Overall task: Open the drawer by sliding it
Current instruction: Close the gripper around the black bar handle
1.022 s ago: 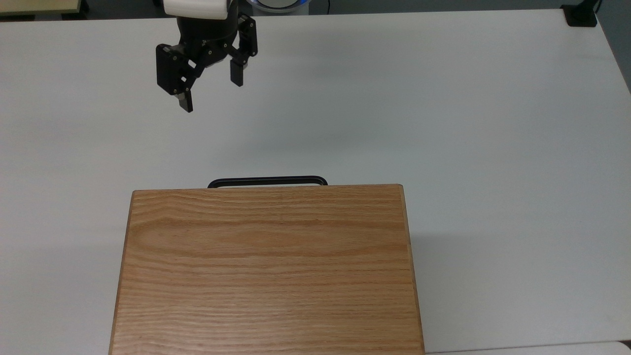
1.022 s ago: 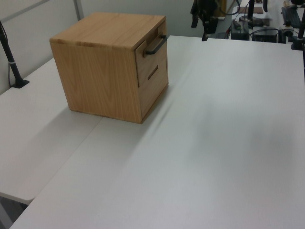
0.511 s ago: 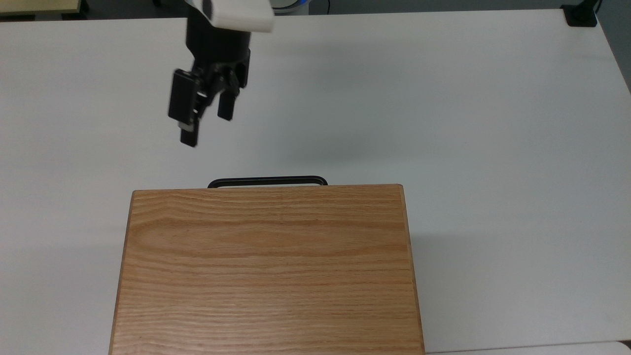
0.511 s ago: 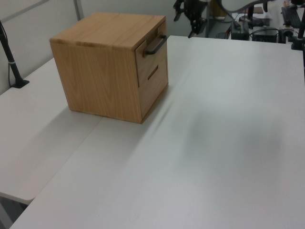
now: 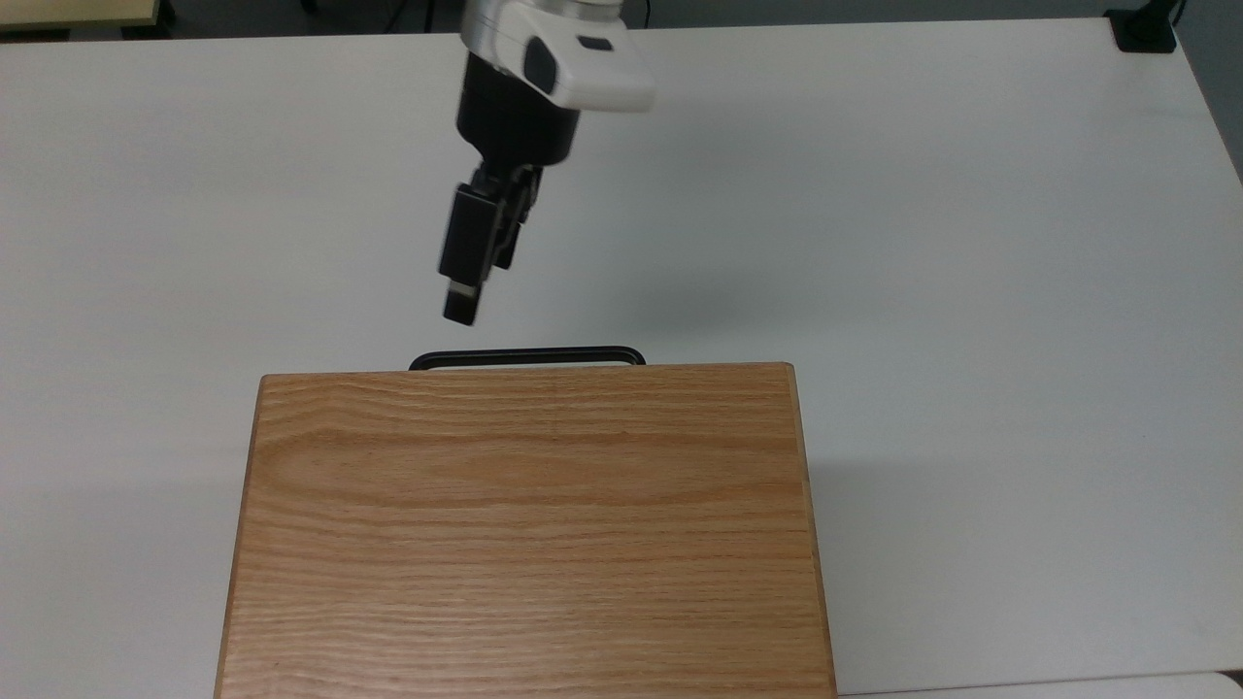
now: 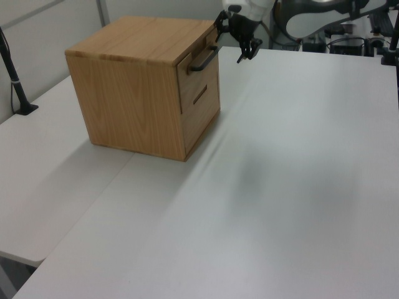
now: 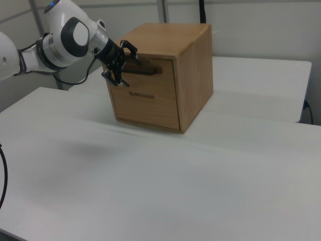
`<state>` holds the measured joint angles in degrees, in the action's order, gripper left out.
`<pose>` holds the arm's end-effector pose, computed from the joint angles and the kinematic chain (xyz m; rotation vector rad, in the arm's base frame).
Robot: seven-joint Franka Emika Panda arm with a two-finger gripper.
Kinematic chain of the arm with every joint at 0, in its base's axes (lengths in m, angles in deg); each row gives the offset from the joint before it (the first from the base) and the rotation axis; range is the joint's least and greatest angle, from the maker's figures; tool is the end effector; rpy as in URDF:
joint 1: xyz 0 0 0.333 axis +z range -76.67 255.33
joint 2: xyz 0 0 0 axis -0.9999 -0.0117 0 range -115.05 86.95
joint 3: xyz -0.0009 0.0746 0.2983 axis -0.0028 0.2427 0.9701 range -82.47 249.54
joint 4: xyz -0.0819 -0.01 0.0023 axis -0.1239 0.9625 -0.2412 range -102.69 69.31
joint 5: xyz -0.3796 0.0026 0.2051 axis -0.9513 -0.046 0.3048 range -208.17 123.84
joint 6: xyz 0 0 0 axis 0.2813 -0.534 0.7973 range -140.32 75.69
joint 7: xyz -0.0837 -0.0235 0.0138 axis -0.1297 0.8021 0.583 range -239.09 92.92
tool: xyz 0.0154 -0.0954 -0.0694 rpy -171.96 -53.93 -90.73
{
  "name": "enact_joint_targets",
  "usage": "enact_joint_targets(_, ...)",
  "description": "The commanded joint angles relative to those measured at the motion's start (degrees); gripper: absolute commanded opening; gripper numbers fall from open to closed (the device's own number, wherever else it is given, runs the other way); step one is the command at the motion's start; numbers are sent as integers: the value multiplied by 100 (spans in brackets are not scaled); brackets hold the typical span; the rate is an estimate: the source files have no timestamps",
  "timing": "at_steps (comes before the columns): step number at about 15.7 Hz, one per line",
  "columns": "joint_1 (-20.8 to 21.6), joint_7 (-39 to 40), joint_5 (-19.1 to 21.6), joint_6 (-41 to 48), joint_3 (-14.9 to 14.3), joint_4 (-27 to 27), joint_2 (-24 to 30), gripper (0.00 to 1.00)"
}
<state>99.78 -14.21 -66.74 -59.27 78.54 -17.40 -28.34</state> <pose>0.7185 0.0643 0.5222 1.9833 1.5903 0.3480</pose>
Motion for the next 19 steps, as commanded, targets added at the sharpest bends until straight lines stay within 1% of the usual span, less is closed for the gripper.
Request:
enact_joint_targets(1,54,81,-267,-411,-37,-61,-108,93)
enact_joint_targets(3,80,72,-311,-631,-37,-52,-240,92)
enact_joint_targets(4,159,72,-320,-702,-45,-26,-301,92)
enact_joint_targets(5,177,63,-381,-772,-45,-17,-372,87)
enact_joint_targets(6,177,54,-425,-877,-54,-17,-398,80)
enact_joint_targets(9,212,36,-417,-1028,-63,-26,-416,60)
enact_joint_targets(13,212,45,-426,-1045,-72,-61,-434,37)
enact_joint_targets(16,221,-59,-417,-1037,-63,-70,-373,26)
enact_joint_targets(18,238,-209,-417,-1028,-54,-192,-285,17)
enact_joint_targets(19,265,-262,-417,-1028,-46,-297,-215,16)
